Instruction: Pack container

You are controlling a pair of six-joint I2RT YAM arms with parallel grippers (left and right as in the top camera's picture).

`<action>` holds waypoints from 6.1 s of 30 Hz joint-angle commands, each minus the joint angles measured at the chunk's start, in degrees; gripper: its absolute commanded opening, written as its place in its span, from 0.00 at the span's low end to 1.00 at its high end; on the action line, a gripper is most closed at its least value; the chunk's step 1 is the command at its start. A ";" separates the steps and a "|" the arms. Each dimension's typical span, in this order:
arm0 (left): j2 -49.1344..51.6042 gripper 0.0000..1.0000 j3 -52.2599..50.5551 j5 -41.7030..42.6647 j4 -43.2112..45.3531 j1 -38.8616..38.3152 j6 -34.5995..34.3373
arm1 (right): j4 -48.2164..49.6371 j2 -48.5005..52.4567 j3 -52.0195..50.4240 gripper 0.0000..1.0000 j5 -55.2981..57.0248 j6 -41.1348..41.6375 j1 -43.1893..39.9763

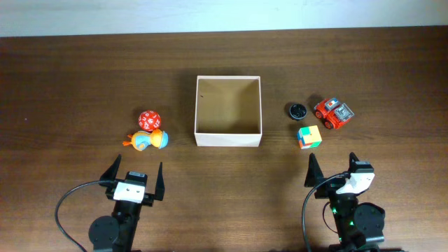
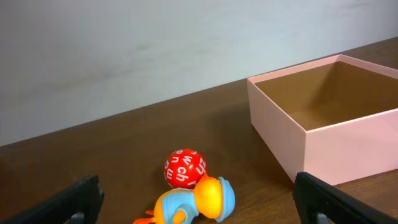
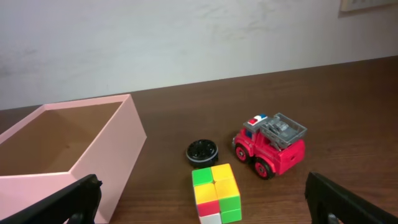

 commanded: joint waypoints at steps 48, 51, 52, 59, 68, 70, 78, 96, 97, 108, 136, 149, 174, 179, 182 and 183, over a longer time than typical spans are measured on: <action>-0.37 0.99 -0.39 -0.22 0.00 -0.24 0.72 | -48.39 87.80 94.18 0.99 -13.77 -2.56 -0.28; -0.37 0.99 -0.39 -0.22 0.00 -0.24 0.72 | -51.08 91.82 94.49 1.00 -8.55 5.97 -2.47; -0.37 0.99 -0.39 -0.22 0.00 -0.24 0.72 | -52.37 92.85 94.49 1.00 -6.40 8.72 -3.54; -0.37 0.99 -0.39 -0.22 0.00 -0.24 0.72 | -54.75 96.32 94.44 0.99 1.57 1.49 -10.67; -0.37 0.99 -0.39 -0.22 0.00 -0.24 0.72 | -49.77 97.96 94.31 0.99 5.73 -32.52 -11.82; -0.37 0.99 -0.39 -0.22 0.00 -0.24 0.72 | -48.00 99.67 94.31 0.99 5.31 -32.83 -12.20; -0.37 0.99 -0.39 -0.22 -0.02 -0.24 0.72 | -48.30 107.95 94.31 0.99 2.43 -36.54 -12.57; -0.37 0.99 -0.39 -0.22 0.00 -0.24 0.72 | -48.46 114.44 92.04 0.99 -9.09 -40.79 -16.52; -0.37 0.99 -0.39 -0.22 0.00 -0.24 0.72 | -48.11 114.44 91.45 0.99 -9.86 -40.79 -16.61; -0.37 0.99 -0.39 -0.22 0.00 -0.24 0.72 | -44.11 115.08 85.40 0.99 -14.40 -40.79 -16.59; -0.37 0.99 -0.39 -0.22 0.00 -0.24 0.72 | -37.29 115.08 81.85 0.69 -2.91 -25.42 -16.63; -0.37 0.99 -0.39 -0.22 0.00 -0.24 0.72 | -38.21 115.08 81.85 0.68 -5.62 -4.50 -16.59; -0.37 0.99 -0.39 -0.22 0.00 -0.24 0.72 | -29.92 115.08 79.10 0.79 -8.33 -4.66 -14.23; -0.37 0.99 -0.39 -0.22 0.00 -0.24 0.72 | -29.31 115.08 79.10 0.83 -8.31 -15.69 -14.36; -0.37 0.99 -0.39 -0.22 0.00 -0.24 0.72 | -29.33 115.08 79.08 0.83 -8.33 -19.02 -14.36; -0.37 0.99 -0.39 -0.22 0.00 -0.24 0.72 | -29.38 115.08 79.08 0.82 -8.33 -19.12 -14.36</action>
